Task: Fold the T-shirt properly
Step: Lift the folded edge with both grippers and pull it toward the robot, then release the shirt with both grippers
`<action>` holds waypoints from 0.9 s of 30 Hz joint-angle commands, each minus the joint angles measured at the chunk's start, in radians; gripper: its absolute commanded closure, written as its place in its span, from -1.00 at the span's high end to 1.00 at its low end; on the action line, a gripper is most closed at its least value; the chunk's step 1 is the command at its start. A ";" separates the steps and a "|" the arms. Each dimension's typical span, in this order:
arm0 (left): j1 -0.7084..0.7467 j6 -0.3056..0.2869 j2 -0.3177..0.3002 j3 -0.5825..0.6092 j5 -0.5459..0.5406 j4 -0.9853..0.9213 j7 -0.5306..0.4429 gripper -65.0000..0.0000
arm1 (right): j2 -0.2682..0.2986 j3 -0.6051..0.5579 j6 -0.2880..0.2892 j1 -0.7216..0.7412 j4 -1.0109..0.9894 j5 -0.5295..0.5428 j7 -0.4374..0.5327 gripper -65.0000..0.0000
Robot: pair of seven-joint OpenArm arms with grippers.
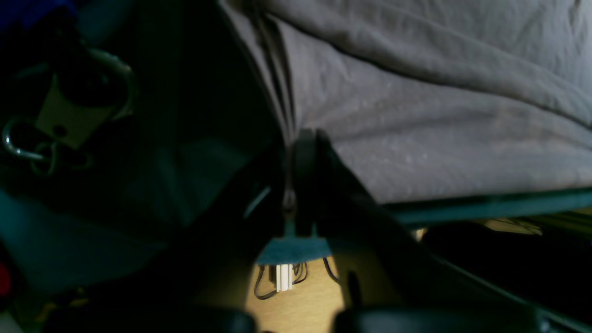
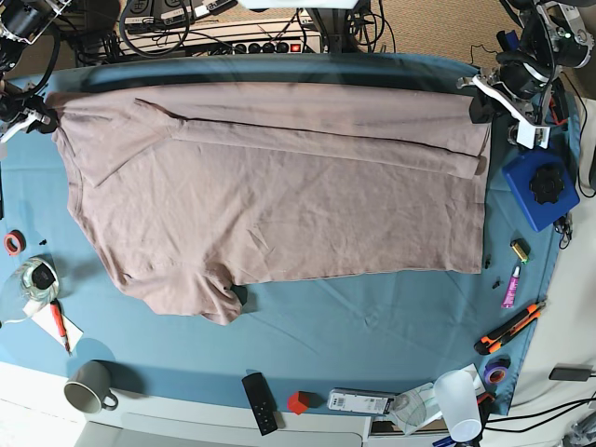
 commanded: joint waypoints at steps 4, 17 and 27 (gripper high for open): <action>0.003 -0.032 -0.008 -0.008 -0.041 0.018 0.010 -0.62 | 0.036 0.007 0.001 0.003 0.017 0.011 0.009 -0.74; 0.058 -0.033 -0.008 -0.008 -0.050 0.109 -0.148 -0.20 | 0.039 0.007 0.001 0.038 0.017 0.264 0.009 -0.58; 0.045 -0.094 -0.009 -0.007 -0.056 0.129 -0.274 -0.20 | 0.038 0.006 0.001 0.206 0.017 0.339 0.009 -0.58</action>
